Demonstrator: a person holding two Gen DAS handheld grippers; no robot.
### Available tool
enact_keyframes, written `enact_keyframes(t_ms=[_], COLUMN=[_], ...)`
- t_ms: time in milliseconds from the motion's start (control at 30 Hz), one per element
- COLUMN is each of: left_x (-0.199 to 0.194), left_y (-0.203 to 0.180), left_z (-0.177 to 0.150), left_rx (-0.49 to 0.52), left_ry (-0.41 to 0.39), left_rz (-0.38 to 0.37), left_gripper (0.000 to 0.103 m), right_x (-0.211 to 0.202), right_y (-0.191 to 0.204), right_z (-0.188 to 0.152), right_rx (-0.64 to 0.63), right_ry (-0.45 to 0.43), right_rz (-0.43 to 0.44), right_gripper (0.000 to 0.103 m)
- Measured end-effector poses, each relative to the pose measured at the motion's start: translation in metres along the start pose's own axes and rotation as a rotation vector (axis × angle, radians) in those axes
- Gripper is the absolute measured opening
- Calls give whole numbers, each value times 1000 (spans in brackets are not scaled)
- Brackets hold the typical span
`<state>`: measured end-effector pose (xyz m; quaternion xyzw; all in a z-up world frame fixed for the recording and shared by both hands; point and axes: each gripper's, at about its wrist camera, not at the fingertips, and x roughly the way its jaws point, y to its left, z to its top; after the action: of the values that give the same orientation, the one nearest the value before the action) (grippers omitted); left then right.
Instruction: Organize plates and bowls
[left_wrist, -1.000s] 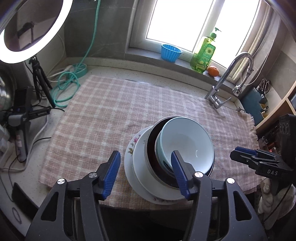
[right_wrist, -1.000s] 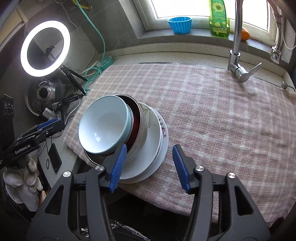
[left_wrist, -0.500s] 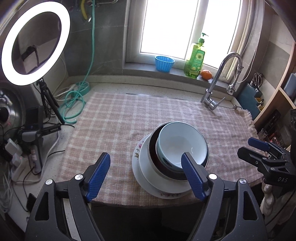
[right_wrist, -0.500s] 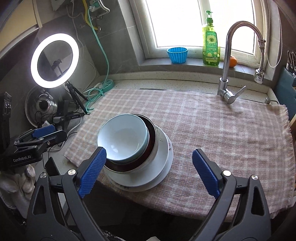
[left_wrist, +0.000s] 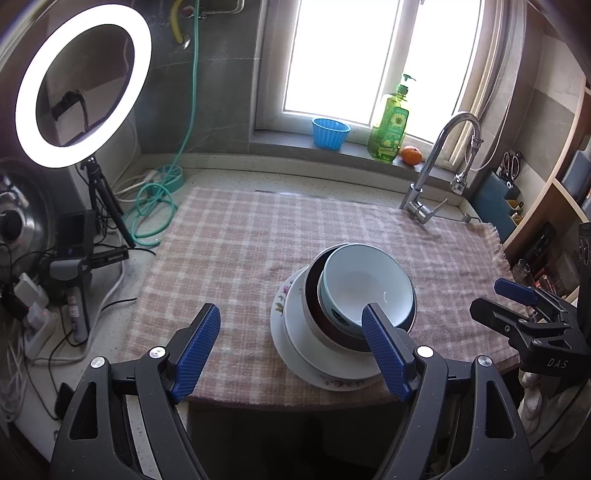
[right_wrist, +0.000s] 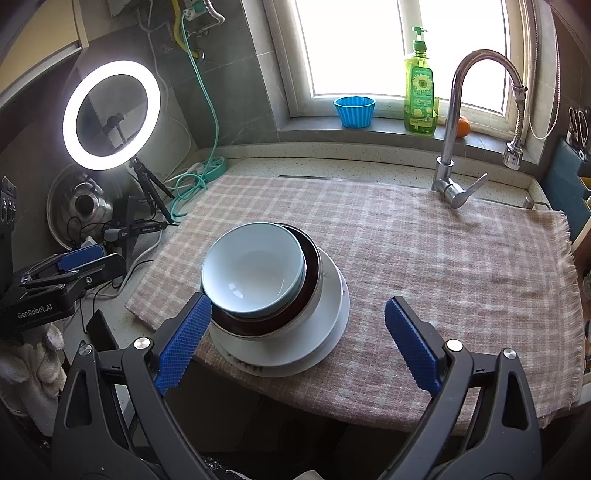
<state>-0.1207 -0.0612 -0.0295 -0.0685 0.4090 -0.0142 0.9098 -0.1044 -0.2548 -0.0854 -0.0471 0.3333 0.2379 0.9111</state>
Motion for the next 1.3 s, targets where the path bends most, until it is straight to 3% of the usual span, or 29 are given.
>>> enact_keyframes(t_ms=[1300], left_x=[-10], left_y=[-3], left_z=[0], left_rx=[21], left_ry=[-15], left_rz=[11], left_gripper=[79], right_x=[-9], right_y=[-6], right_z=[0], right_rx=[17], right_ry=[-13], right_rz=[-11], right_gripper=[97])
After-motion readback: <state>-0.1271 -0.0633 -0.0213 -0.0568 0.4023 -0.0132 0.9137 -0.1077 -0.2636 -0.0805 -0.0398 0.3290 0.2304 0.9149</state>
